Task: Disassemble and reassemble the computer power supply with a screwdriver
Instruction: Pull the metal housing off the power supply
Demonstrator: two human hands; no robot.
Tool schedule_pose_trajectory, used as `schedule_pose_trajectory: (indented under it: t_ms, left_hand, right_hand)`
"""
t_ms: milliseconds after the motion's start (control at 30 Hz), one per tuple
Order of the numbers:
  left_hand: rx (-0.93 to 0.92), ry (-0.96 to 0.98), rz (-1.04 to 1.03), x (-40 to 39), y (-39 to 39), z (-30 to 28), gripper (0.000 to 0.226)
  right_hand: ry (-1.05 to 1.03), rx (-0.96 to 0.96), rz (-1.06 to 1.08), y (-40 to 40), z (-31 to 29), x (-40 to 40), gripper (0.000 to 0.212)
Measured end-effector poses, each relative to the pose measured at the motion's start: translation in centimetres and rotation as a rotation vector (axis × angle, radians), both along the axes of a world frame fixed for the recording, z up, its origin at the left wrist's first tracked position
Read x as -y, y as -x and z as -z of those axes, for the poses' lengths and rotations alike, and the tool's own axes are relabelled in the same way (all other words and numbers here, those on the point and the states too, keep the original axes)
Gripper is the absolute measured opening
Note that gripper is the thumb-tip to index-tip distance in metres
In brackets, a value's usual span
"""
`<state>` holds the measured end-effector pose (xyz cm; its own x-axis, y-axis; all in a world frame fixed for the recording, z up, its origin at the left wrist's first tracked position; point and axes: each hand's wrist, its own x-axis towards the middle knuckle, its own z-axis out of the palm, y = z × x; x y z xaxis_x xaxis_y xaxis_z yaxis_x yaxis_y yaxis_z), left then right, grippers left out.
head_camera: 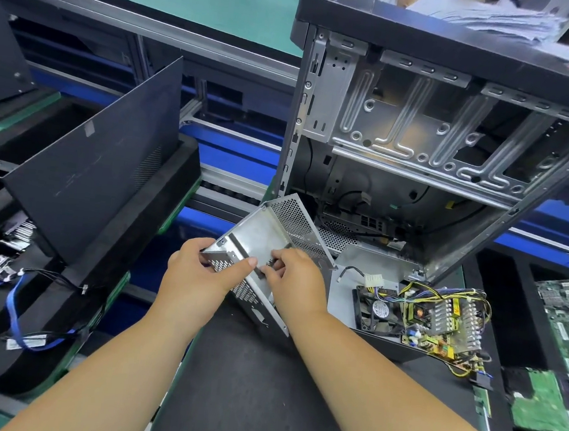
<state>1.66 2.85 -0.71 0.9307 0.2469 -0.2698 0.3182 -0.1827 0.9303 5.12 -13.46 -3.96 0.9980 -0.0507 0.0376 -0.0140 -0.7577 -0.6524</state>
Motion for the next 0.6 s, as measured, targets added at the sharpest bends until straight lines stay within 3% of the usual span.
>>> schedule_pose_trajectory:
  t_ms: [200, 467, 600]
  left_hand:
    - [0.002, -0.030, -0.008, 0.3, 0.1, -0.5, 0.061]
    - [0.005, -0.046, 0.022, 0.1, 0.1, -0.6, 0.078]
    - [0.043, -0.065, 0.020, -0.6, 0.0, -0.4, 0.078]
  right_hand:
    - [0.037, -0.031, -0.019, -0.3, -0.6, 0.6, 0.019]
    - [0.184, -0.036, -0.093, 0.0, -1.1, 0.2, 0.015]
    - [0.151, -0.031, -0.050, 0.3, -1.1, 0.4, 0.011]
